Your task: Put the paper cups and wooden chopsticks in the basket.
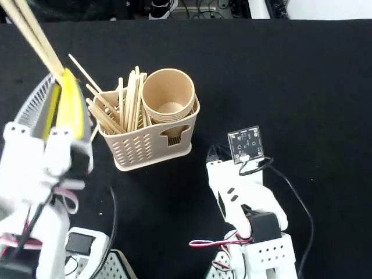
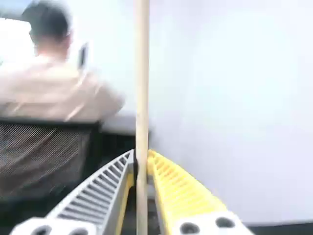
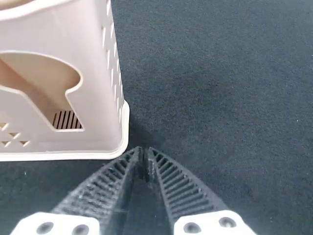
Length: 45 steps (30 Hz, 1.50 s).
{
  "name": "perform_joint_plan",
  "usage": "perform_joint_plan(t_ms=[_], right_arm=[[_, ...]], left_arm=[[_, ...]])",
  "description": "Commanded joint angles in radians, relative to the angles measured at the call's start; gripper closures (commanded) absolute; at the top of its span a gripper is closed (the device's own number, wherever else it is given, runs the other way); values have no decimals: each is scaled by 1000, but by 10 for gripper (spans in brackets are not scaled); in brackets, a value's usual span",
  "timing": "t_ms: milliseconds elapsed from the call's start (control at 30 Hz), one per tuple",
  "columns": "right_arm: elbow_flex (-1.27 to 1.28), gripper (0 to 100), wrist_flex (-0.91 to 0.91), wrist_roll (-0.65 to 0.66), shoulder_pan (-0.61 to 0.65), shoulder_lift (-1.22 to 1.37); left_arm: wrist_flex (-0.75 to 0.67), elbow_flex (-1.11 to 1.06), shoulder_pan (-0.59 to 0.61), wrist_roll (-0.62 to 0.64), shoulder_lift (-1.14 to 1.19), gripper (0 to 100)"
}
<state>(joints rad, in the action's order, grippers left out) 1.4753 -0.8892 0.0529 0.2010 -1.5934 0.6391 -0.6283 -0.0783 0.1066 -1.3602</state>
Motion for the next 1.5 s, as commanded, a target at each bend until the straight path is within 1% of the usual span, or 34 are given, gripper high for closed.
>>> perform_joint_plan(t_ms=[0, 167, 233, 300, 433, 500, 600, 733, 800, 867, 1000, 1067, 1133, 1167, 1300, 1467], right_arm=[[-5, 972, 20, 9, 3, -10], [-5, 972, 20, 9, 3, -10], [-5, 972, 20, 9, 3, -10], [-5, 972, 20, 9, 3, -10], [-5, 972, 20, 9, 3, -10], [-5, 972, 20, 9, 3, -10], [-5, 972, 20, 9, 3, -10], [-5, 972, 20, 9, 3, -10], [-5, 972, 20, 9, 3, -10], [-4, 972, 20, 9, 3, -10], [-4, 972, 20, 9, 3, -10], [-4, 972, 20, 9, 3, -10], [-4, 972, 20, 9, 3, -10], [-4, 972, 20, 9, 3, -10], [-4, 972, 20, 9, 3, -10], [-4, 972, 18, 9, 3, -10]], left_arm=[[-138, -162, -31, 5, -6, 971], [-262, -386, -2, 20, -6, 971], [-285, -450, -4, 52, -6, 971], [-276, -473, -5, 80, -8, 971], [-146, -427, -1, 40, 0, 952], [-84, -395, 1, 41, 2, 888], [-9, -364, -4, 98, 2, 790], [84, -285, 19, 110, -8, 790], [193, -165, 79, 117, -8, 791], [301, -42, 165, 120, 3, 791], [448, 79, 329, 104, 37, 791], [479, 97, 409, 91, 100, 791], [457, 104, 470, 91, 203, 791], [425, 104, 492, 94, 270, 791], [273, 157, 510, 184, 611, 791], [253, 406, 483, 293, 1111, 789]])
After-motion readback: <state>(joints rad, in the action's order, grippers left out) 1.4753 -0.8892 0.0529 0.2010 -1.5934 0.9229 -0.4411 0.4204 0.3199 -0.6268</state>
